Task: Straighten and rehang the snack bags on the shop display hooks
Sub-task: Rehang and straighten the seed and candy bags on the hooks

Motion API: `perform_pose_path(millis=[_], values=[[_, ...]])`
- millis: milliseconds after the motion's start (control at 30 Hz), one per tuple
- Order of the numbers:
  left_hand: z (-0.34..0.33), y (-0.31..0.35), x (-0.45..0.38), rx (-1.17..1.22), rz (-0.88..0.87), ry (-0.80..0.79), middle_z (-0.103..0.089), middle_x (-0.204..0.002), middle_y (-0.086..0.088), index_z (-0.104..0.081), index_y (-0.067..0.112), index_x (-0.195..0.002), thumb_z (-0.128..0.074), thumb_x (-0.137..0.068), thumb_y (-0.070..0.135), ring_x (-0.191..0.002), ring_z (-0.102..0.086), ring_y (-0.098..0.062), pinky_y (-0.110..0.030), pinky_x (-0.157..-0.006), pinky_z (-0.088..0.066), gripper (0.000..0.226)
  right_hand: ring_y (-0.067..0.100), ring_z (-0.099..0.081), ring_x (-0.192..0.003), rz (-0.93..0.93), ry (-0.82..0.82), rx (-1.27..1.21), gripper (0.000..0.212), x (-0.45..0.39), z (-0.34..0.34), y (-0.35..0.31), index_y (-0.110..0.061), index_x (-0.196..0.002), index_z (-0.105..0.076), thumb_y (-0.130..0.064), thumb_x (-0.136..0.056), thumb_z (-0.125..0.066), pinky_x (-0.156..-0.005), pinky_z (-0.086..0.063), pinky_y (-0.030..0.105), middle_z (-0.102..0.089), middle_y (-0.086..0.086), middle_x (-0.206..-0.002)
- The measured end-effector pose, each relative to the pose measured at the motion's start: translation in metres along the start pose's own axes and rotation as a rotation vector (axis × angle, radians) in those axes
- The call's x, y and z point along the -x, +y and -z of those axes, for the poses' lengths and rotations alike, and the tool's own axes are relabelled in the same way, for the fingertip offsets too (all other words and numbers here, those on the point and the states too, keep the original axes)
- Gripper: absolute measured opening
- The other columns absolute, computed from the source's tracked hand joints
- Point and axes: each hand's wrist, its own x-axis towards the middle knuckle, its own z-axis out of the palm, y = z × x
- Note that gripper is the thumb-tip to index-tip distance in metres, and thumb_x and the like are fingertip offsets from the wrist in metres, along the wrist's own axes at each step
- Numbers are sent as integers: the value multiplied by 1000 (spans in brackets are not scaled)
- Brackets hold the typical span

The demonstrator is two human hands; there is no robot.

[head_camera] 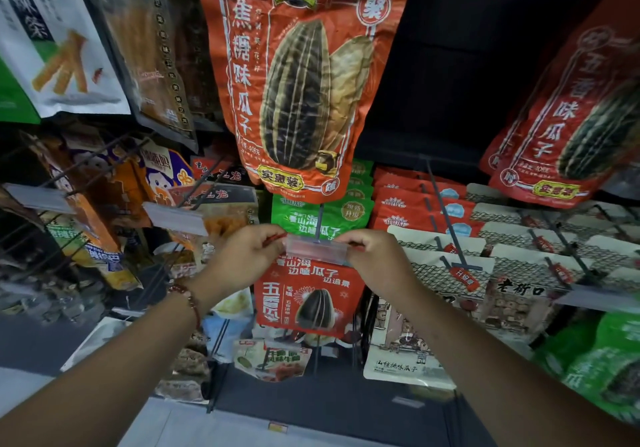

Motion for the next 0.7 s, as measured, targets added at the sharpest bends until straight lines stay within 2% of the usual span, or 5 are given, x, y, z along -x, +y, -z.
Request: perform_pose_path(millis=[100, 233, 333, 433, 700], values=[[-2, 2, 1, -1, -43, 28, -74, -84, -5, -67, 12, -95, -55, -100, 20, -74, -71, -18, -48, -69, -58, 15, -12, -60, -79, 10, 69, -20, 12, -1, 3, 0, -21, -96, -76, -22, -91, -64, -71, -47, 10, -67, -23, -85], [-4, -4, -5, -41, -15, 25, -75, -83, -1, -67, 15, -96, -54, -100, 22, -72, -72, -15, -48, -66, -59, 16, 4, -64, -83, 25, 60, 119, 15, -12, 0, 0, -22, -98, -76, -28, -94, -63, -78, -53, 28, -73, -11, -93], [-7, -4, -12, -126, 8, 45, -74, -78, 4, -67, 22, -93, -54, -100, 30, -67, -71, -11, -45, -60, -60, 17, 12, -65, -76, 56, 81, 264, 20, -20, -5, 3, -21, -97, -74, -32, -96, -58, -71, -54, 35, -73, -6, -87], [-10, 0, -23, -179, 9, 98, -71, -74, 0, -65, 24, -92, -52, -99, 42, -62, -69, -19, -45, -53, -58, 23, 14, -60, -70, 69, 106, 422, 24, -30, -5, 2, -19, -94, -71, -35, -98, -53, -57, -42, 29, -67, -7, -79], [-29, -2, -39, -292, -96, 361, -58, -106, 0, -64, 18, -114, -53, -99, 36, -102, -56, -21, -37, -85, -50, 26, 16, -57, -72, 55, 146, 581, 26, -41, -6, -2, -17, -97, -66, -35, -100, -48, -55, -33, 27, -65, -3, -85]])
